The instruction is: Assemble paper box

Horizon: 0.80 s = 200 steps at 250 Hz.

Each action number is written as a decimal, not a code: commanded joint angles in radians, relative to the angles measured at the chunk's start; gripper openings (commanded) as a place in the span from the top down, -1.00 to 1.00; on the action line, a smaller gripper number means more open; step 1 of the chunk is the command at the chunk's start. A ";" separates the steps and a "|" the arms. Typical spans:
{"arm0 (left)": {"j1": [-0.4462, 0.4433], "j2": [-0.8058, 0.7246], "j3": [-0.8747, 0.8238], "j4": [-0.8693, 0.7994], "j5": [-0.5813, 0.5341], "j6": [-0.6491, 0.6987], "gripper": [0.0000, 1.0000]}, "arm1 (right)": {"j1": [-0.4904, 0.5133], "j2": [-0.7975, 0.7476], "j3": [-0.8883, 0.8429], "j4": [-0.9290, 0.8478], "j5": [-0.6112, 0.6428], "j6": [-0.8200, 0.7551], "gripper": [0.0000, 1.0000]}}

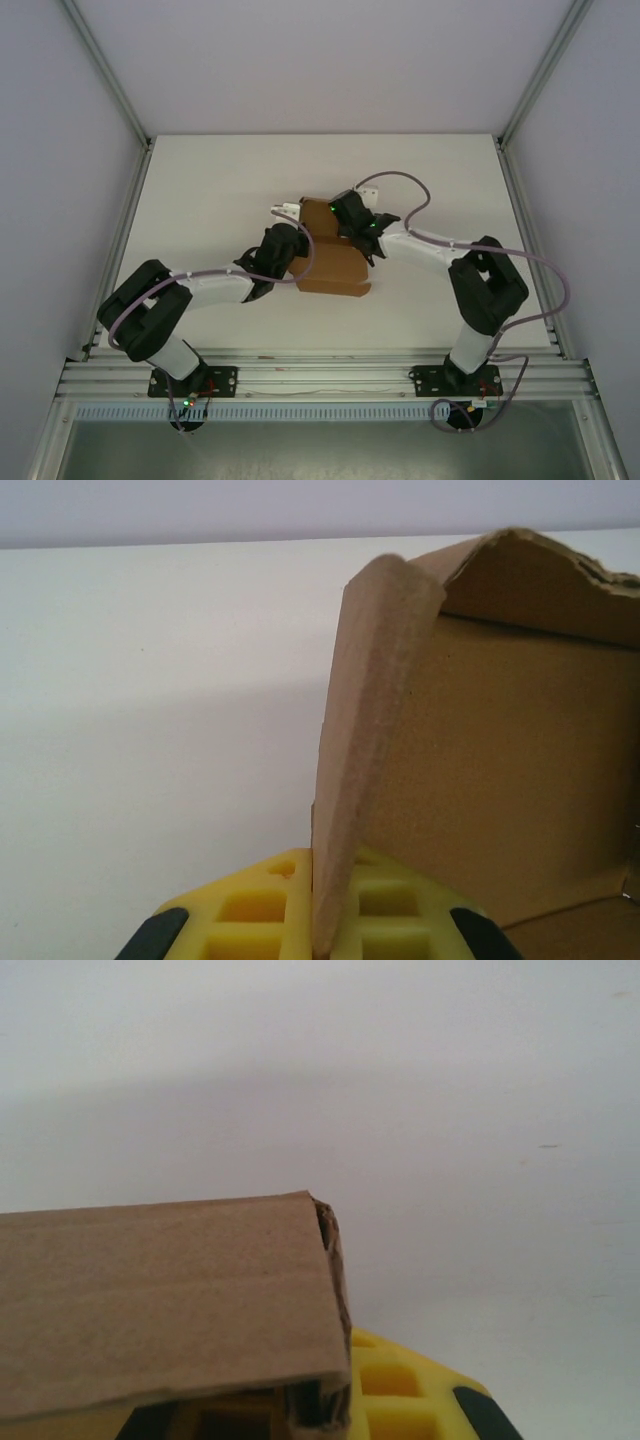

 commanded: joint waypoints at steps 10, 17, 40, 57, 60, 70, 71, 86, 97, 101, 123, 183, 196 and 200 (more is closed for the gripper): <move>0.000 0.007 0.021 0.005 -0.020 -0.026 1.00 | -0.014 0.039 0.024 -0.165 0.316 0.020 1.00; 0.001 0.009 0.023 0.007 -0.015 -0.025 1.00 | -0.014 0.030 0.003 -0.120 0.291 -0.008 1.00; 0.000 0.023 0.029 0.007 -0.003 -0.025 1.00 | -0.013 -0.013 -0.077 0.068 0.184 -0.085 1.00; 0.000 0.036 0.037 0.005 0.004 -0.028 1.00 | -0.014 -0.049 -0.144 0.236 0.122 -0.140 1.00; 0.000 0.038 0.038 0.003 0.006 -0.028 1.00 | -0.013 -0.053 -0.157 0.264 0.111 -0.152 1.00; 0.001 0.046 0.043 -0.002 0.016 -0.029 1.00 | -0.012 -0.071 -0.186 0.336 0.075 -0.183 1.00; 0.001 0.046 0.043 -0.001 0.017 -0.029 1.00 | -0.012 -0.071 -0.189 0.341 0.073 -0.185 1.00; 0.001 0.060 0.048 -0.006 0.031 -0.027 1.00 | -0.014 -0.092 -0.213 0.399 0.029 -0.220 1.00; 0.001 0.069 0.050 -0.006 0.037 -0.024 0.79 | -0.012 -0.107 -0.234 0.437 0.011 -0.242 1.00; 0.002 0.073 0.050 -0.006 0.041 -0.022 0.71 | -0.011 -0.113 -0.244 0.451 0.008 -0.248 1.00; 0.001 0.085 0.059 -0.031 0.047 -0.023 0.55 | -0.009 -0.130 -0.280 0.498 -0.008 -0.314 1.00; 0.009 0.061 0.039 -0.072 0.086 -0.046 0.12 | -0.002 -0.128 -0.342 0.526 0.067 -0.396 1.00; 0.012 0.048 0.032 -0.067 0.092 -0.050 -0.01 | 0.001 -0.125 -0.351 0.538 0.075 -0.409 1.00; 0.014 0.044 0.031 -0.069 0.092 -0.050 -0.01 | 0.003 -0.123 -0.351 0.539 0.080 -0.412 1.00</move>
